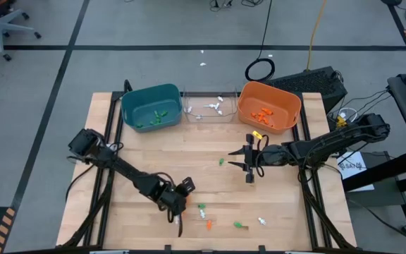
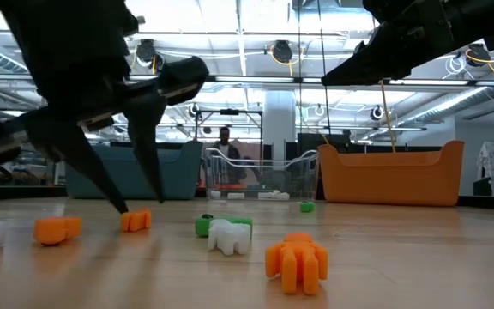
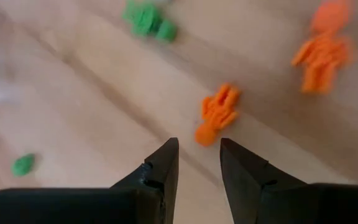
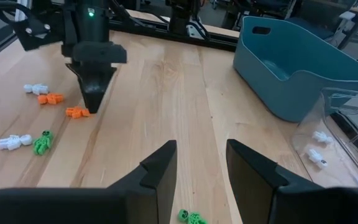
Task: Sort Halloween decoration
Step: Put the orange skeleton toy into the orange bin
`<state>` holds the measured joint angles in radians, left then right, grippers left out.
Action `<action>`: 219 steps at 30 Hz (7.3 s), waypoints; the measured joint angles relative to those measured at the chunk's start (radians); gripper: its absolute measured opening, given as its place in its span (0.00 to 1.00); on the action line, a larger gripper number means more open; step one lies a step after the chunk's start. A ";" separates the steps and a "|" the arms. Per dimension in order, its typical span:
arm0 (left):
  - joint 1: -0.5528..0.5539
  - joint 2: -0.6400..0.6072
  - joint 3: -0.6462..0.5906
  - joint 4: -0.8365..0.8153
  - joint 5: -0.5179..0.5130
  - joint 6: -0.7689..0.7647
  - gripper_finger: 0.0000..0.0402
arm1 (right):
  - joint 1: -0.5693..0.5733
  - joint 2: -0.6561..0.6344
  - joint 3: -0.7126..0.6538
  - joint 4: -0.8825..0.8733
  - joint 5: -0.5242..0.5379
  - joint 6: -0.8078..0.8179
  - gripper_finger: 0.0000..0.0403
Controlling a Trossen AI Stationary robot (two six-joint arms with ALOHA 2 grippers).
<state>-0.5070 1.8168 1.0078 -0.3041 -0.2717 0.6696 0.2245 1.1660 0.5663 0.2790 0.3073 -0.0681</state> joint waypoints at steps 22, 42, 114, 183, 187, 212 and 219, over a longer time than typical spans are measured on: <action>0.107 0.055 0.040 -0.001 0.292 0.177 0.24 | 0.000 0.000 0.000 -0.005 0.000 0.000 0.31; 0.066 -0.038 0.034 0.010 0.009 -0.036 0.04 | 0.000 0.000 0.000 0.065 0.000 -0.007 0.31; -0.023 -0.178 0.035 0.184 -0.748 -0.264 0.04 | 0.144 0.673 0.311 0.734 0.323 -0.591 0.10; -0.152 -0.624 -0.265 0.296 -0.720 -0.612 0.60 | 0.308 0.241 0.310 0.127 0.377 -1.213 0.00; -0.152 -0.624 -0.265 0.295 -0.719 -0.612 0.60 | 0.309 0.241 0.310 0.127 0.377 -1.237 0.00; -0.152 -0.624 -0.264 0.294 -0.670 -0.613 0.60 | 0.305 0.210 0.310 0.191 0.672 -0.567 0.00; -0.152 -0.624 -0.264 0.294 -0.648 -0.613 0.60 | 0.265 0.069 0.310 -0.039 0.710 -0.354 0.00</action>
<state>-0.6586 1.1927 0.7441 -0.0105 -0.9196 0.0563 0.4897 1.2355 0.8768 0.2401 1.0173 -0.4220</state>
